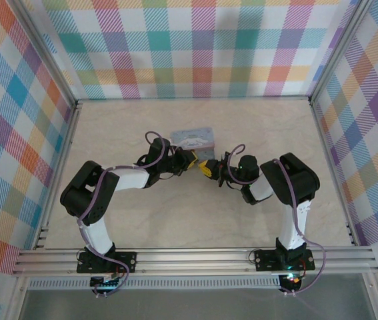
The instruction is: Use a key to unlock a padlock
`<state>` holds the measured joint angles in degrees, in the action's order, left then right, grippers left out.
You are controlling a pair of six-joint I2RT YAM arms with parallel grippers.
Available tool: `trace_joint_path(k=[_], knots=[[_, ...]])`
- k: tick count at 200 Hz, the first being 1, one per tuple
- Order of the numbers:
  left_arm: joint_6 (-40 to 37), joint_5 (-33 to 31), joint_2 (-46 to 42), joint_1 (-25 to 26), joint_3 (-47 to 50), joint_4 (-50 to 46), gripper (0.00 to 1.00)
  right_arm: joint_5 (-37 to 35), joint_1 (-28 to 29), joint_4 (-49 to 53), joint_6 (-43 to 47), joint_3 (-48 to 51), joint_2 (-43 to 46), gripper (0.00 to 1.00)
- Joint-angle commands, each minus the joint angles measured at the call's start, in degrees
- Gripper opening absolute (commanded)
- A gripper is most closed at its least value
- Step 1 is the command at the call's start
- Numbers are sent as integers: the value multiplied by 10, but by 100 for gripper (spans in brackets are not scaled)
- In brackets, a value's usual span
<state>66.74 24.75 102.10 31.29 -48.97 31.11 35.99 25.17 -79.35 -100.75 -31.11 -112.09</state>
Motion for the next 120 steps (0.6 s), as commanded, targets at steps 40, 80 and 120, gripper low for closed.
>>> trace_joint_path(k=[40, 80, 120], knots=[[27, 43, -25, 5, 3, 78, 8, -41, 0, -13, 36, -13, -4, 0], [27, 48, -24, 9, -6, 77, 6, -42, 2, -13, 15, -28, -34, 0], [26, 64, -14, 20, -13, 77, 3, -56, 7, -8, 28, -64, -35, 1]])
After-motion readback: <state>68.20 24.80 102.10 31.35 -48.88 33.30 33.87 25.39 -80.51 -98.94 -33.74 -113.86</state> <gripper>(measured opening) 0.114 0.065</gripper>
